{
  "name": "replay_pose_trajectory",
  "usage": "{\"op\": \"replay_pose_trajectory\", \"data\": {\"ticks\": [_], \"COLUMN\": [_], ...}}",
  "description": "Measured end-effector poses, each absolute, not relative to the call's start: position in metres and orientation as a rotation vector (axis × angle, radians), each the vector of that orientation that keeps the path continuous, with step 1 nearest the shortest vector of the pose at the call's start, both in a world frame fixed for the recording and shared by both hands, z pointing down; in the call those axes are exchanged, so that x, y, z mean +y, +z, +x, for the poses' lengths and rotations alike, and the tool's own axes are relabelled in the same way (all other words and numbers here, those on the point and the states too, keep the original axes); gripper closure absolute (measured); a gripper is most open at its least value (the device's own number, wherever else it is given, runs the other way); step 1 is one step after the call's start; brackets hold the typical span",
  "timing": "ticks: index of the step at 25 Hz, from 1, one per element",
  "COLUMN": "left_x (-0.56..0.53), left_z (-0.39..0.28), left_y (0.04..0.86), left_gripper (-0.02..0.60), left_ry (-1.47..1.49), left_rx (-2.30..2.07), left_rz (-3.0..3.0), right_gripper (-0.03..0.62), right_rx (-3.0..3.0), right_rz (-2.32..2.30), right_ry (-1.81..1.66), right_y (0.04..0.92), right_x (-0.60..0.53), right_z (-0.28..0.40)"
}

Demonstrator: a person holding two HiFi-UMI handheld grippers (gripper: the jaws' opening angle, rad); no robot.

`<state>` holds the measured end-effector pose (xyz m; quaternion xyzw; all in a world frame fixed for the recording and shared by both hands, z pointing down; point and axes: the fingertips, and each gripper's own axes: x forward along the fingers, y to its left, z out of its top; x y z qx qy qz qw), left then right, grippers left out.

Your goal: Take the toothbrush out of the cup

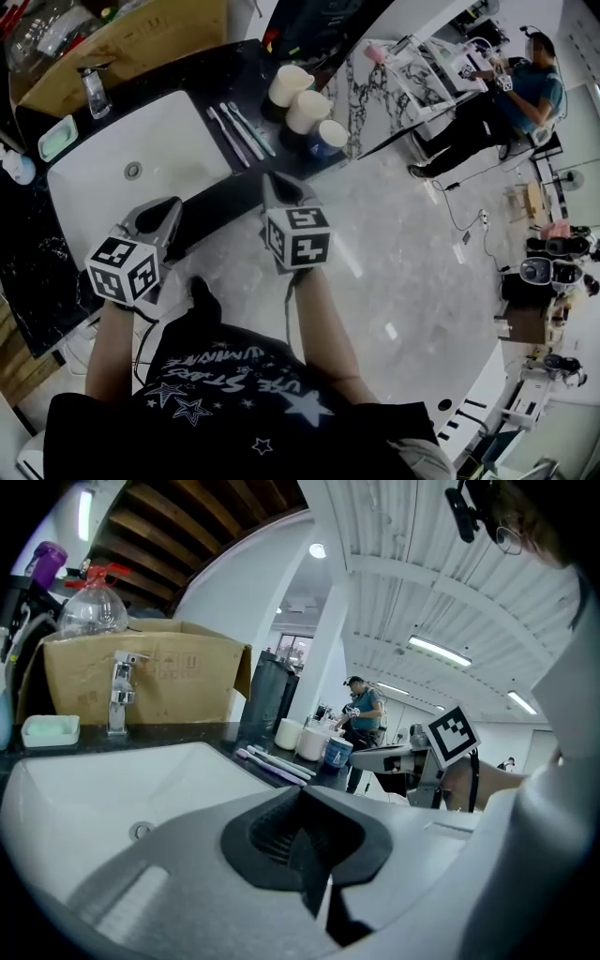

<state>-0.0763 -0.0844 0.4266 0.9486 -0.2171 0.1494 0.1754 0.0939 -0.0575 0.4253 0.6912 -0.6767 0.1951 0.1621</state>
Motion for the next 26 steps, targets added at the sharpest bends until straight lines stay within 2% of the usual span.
{"op": "replay_pose_trajectory", "data": {"ticks": [10,26], "left_x": [0.006,0.166], "left_z": [-0.078,-0.126], "left_y": [0.429,0.426], "left_gripper": [0.572,0.572], "left_ry": [0.434,0.392], "left_rx": [-0.608,-0.663], "left_rz": [2.722,2.721], "right_gripper": [0.589,0.589], "right_rx": [-1.94,-1.953], "right_rz": [2.002,2.012], "right_ry": [0.543,0.544], "right_y": [0.421,0.422], "right_x": [0.033,0.203], "right_z": [0.091,0.048]}}
